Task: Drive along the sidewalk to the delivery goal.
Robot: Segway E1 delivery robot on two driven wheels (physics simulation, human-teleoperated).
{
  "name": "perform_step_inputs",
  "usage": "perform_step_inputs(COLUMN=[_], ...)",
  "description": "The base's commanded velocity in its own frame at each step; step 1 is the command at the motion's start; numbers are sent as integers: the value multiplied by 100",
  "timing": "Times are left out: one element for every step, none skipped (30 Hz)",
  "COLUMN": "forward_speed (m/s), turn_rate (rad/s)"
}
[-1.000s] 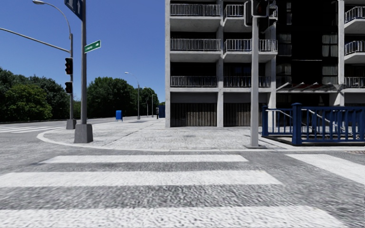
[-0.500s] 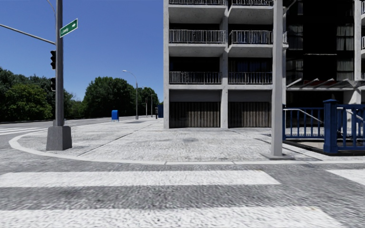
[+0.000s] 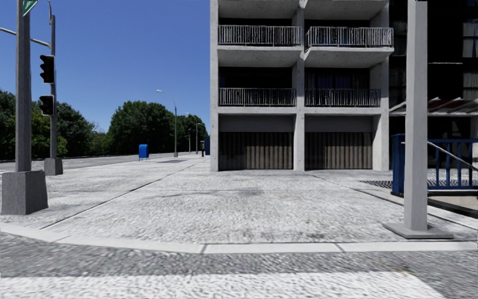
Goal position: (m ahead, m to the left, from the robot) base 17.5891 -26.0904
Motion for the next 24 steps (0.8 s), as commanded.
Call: perform_step_inputs(forward_speed=[200, 200, 200, 200, 200, 200, 200, 200, 200, 200, 200, 200, 200, 200, 200, 200, 200, 200, 195, 184, 184, 177, 169, 166], turn_rate=[0, 0, 0, 0, 0, 0, 0, 0, 0, 0, 0, 0, 0, -10, -20, -20, -23, -23, -23, -24, -24, -24, -24, -24])
